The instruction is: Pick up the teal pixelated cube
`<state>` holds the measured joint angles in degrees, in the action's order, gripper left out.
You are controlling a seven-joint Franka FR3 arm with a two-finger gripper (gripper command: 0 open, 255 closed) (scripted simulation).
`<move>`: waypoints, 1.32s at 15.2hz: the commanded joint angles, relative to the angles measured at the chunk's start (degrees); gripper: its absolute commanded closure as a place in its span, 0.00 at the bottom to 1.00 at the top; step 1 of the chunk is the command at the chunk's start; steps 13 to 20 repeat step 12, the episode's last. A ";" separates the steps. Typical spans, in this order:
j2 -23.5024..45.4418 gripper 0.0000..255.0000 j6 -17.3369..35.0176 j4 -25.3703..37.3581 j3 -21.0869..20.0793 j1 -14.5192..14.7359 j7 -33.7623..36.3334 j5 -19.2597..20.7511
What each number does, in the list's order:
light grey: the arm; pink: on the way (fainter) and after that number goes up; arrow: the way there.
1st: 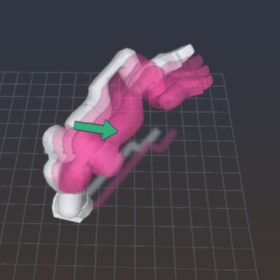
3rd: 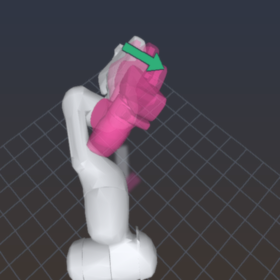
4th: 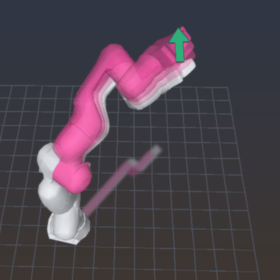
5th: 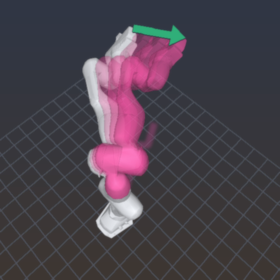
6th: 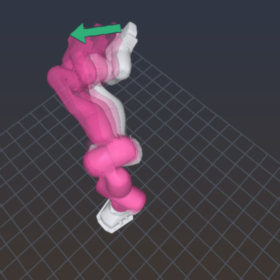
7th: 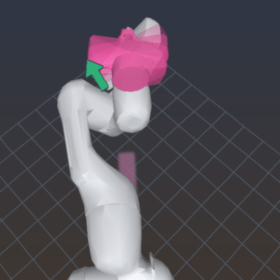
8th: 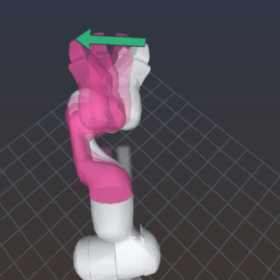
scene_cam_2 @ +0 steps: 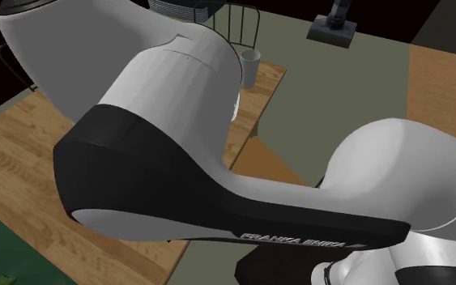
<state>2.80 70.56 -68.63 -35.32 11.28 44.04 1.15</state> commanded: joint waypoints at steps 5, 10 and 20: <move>6.45 1.00 -7.49 12.83 -1.60 3.18 2.33 4.47; 17.46 1.00 -18.89 34.02 -2.38 12.96 4.67 13.78; 18.22 1.00 -19.68 35.63 -1.87 14.07 4.62 14.34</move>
